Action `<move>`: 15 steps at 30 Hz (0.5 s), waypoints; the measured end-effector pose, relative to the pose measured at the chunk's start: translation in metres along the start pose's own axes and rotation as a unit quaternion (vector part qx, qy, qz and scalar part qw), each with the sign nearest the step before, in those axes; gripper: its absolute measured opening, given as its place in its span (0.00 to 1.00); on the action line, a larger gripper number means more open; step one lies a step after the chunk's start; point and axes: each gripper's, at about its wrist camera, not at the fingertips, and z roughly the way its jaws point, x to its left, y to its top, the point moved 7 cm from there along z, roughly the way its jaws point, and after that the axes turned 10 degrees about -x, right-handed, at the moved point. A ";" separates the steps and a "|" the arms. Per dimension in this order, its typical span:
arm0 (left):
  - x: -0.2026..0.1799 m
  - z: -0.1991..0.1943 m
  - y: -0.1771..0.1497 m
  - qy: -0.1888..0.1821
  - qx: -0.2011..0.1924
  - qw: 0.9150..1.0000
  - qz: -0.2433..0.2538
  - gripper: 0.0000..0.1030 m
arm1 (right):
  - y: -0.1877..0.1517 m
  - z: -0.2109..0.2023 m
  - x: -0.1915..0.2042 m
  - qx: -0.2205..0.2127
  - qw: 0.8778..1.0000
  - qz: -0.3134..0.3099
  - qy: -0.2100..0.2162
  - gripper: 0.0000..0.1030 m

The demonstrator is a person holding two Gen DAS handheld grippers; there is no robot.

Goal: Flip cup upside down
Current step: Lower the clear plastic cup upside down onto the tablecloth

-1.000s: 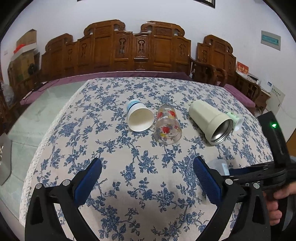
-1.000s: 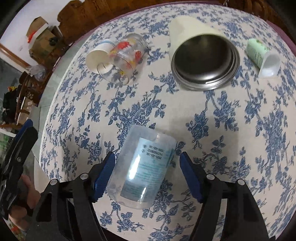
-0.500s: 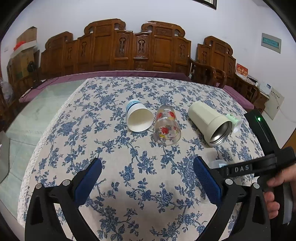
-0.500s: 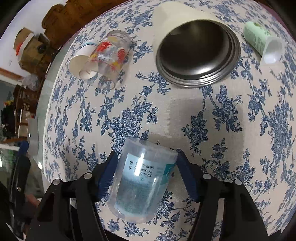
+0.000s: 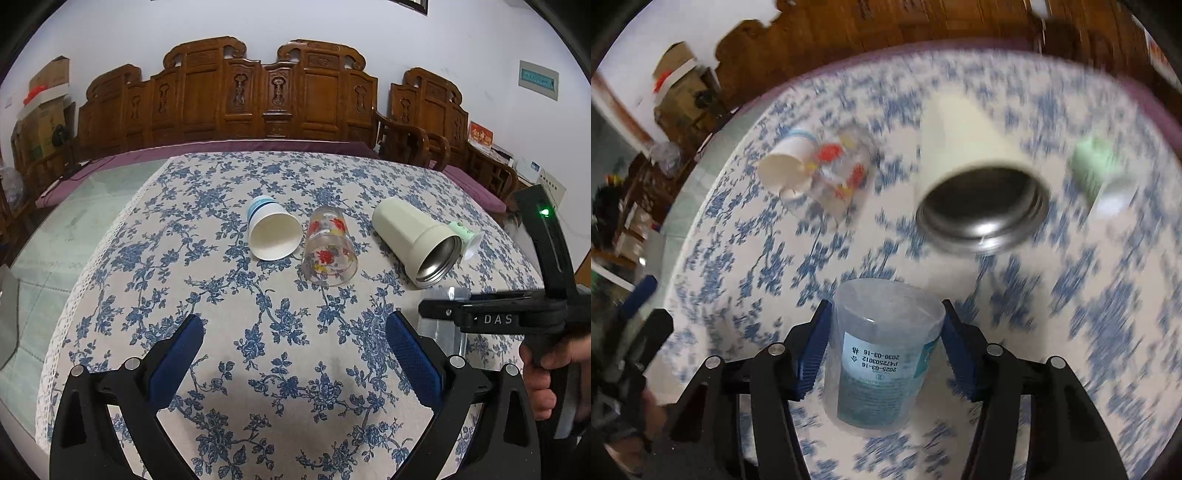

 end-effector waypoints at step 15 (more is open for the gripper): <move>-0.001 0.001 0.000 0.002 0.002 1.000 0.004 0.92 | -0.016 -0.018 0.022 -0.109 0.983 -0.139 -0.055 0.57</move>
